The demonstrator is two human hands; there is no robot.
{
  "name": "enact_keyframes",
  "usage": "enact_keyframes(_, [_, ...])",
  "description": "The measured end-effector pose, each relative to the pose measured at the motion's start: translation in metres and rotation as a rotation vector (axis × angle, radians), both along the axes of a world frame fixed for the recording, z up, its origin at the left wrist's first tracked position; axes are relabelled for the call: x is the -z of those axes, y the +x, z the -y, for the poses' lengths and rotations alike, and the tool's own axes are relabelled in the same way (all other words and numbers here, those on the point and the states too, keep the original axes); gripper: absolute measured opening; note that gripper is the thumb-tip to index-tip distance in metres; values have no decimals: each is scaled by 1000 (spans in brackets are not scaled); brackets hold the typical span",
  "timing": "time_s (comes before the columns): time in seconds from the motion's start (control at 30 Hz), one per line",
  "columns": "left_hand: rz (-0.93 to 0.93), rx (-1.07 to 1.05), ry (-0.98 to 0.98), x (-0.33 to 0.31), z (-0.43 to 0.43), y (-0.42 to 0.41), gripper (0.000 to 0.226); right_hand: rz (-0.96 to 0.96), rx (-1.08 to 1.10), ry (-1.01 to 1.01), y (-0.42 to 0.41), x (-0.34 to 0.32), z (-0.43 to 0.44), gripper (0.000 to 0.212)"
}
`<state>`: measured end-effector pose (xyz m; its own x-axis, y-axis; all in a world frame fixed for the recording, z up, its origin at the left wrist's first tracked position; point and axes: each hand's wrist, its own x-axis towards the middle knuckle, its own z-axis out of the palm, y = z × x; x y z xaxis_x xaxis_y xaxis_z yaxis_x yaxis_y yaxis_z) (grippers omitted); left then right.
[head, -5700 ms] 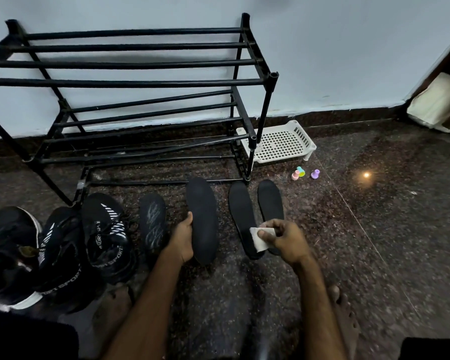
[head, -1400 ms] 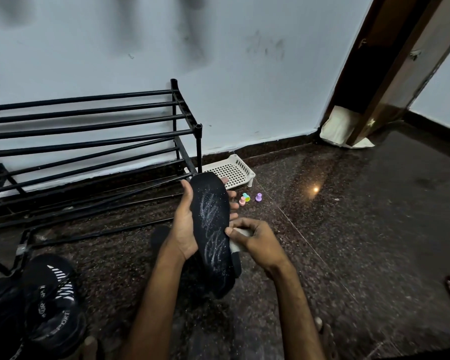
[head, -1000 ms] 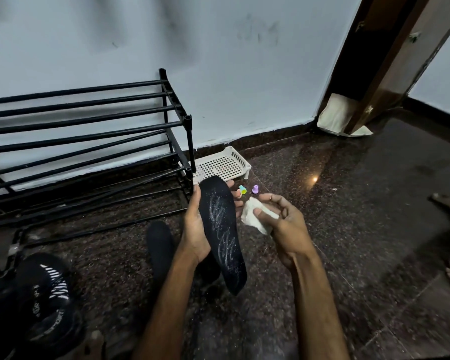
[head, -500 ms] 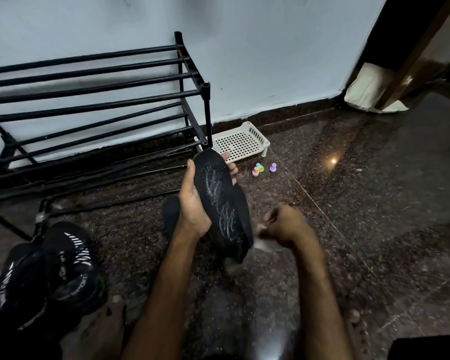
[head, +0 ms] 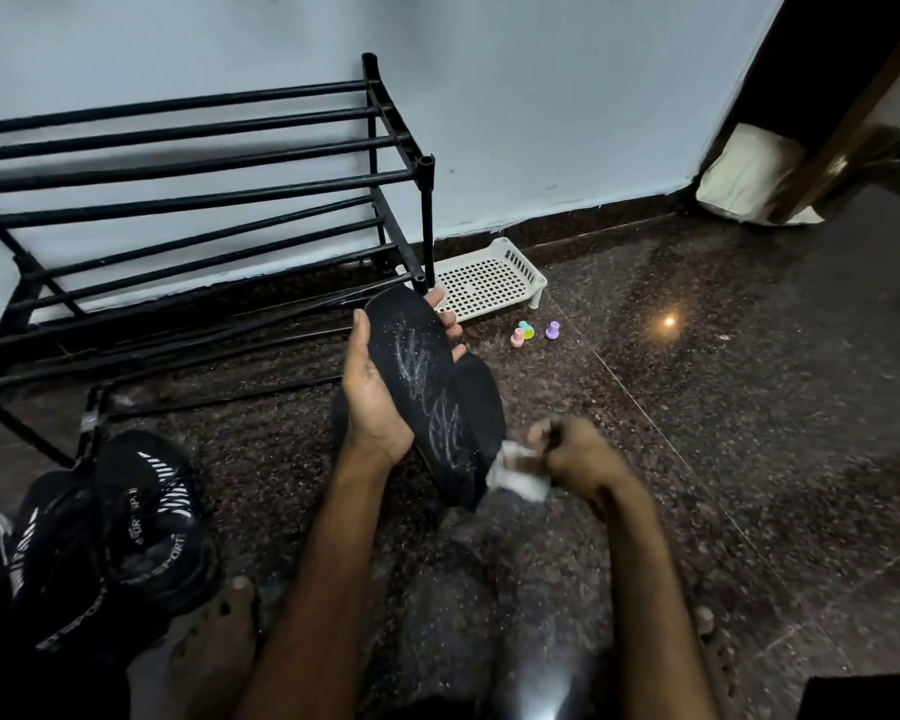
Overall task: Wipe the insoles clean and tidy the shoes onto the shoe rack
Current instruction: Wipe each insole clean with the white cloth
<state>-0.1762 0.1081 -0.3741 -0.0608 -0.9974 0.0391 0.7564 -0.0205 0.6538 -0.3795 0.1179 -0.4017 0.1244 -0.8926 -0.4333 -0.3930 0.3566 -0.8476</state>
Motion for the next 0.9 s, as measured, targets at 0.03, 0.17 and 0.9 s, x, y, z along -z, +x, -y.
enact_keyframes(0.03, [-9, 4, 2, 1, -1, 0, 81, 203, 47, -59, 1, -10, 5, 31])
enact_keyframes(0.17, [-30, 23, 15, -3, 1, -4, 82, 421, 51, -68, 18, -22, 8, 32])
enact_keyframes(0.9, [48, 137, 89, 3, -3, -34, 74, -331, -59, -1, -12, -63, 2, 21])
